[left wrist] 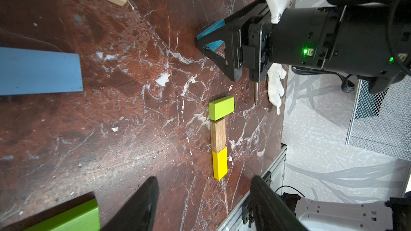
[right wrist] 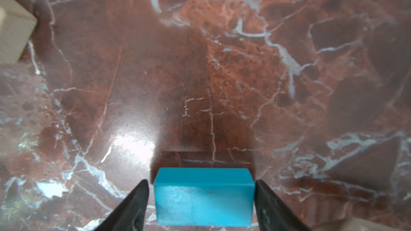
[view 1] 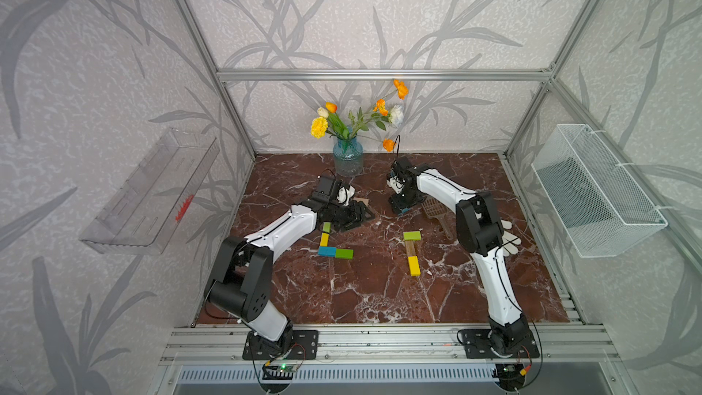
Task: Assemble the letter c with building blocks
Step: Pick up the building block from the center of the board.
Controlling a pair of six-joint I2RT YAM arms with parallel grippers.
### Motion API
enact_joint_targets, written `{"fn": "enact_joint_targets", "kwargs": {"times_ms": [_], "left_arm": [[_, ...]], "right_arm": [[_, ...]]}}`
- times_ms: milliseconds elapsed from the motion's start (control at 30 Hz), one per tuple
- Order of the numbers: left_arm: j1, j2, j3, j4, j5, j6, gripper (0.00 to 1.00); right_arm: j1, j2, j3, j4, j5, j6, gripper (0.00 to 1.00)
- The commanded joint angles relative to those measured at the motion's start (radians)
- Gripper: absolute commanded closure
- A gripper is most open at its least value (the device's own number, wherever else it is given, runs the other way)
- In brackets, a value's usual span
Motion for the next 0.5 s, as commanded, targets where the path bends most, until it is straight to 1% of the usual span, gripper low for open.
{"fn": "enact_joint_targets", "kwargs": {"times_ms": [0, 133, 233, 367, 467], "left_arm": [[-0.002, 0.001, -0.003, 0.016, 0.018, -0.003, 0.34], [-0.002, -0.003, -0.002, 0.001, 0.016, 0.003, 0.34], [-0.002, -0.015, 0.002, -0.028, -0.009, 0.004, 0.34], [-0.003, -0.054, -0.002, -0.082, -0.077, 0.009, 0.35], [-0.003, -0.084, -0.014, -0.101, -0.104, 0.005, 0.35]], "right_arm": [[0.003, 0.027, 0.036, -0.042, -0.011, 0.0, 0.31], [0.005, 0.011, 0.035, -0.046, -0.015, 0.021, 0.35], [0.006, -0.024, 0.014, -0.04, -0.025, 0.048, 0.37], [0.009, -0.109, -0.063, 0.001, -0.041, 0.097, 0.4], [0.014, -0.179, -0.136, 0.027, -0.046, 0.138, 0.4]]}}
